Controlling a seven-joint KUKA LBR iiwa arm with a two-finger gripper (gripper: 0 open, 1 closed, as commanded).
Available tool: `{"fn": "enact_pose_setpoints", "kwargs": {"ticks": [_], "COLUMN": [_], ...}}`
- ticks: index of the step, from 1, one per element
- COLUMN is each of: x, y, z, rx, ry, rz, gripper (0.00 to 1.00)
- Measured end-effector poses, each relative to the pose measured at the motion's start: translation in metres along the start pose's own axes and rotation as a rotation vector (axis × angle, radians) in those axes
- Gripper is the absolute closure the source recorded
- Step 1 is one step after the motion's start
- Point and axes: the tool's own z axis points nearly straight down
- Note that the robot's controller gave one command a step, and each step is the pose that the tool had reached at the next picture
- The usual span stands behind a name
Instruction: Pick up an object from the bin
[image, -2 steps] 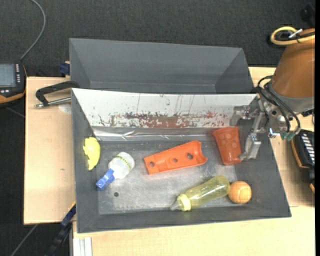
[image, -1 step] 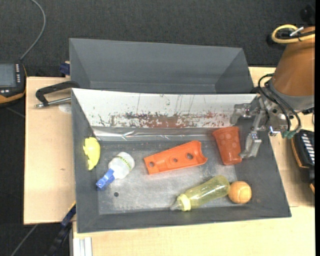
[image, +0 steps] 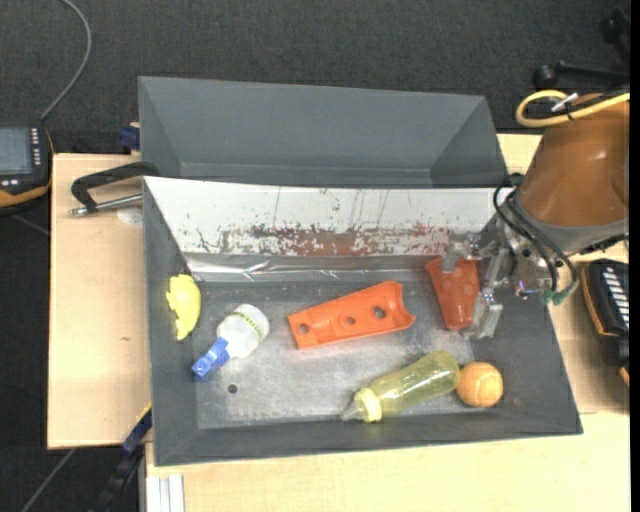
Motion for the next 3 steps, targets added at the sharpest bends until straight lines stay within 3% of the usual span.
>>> {"fn": "enact_pose_setpoints", "kwargs": {"ticks": [1,2,3], "x": [0.005,0.004,-0.021], "y": [0.012,0.044,0.052], "z": [0.055,0.080,0.107], "rx": [-0.002,-0.002,-0.002], "ry": [0.004,0.003,-0.005], "rz": [0.086,-0.033,-0.096], "gripper": [0.00,0.00,0.00]}}
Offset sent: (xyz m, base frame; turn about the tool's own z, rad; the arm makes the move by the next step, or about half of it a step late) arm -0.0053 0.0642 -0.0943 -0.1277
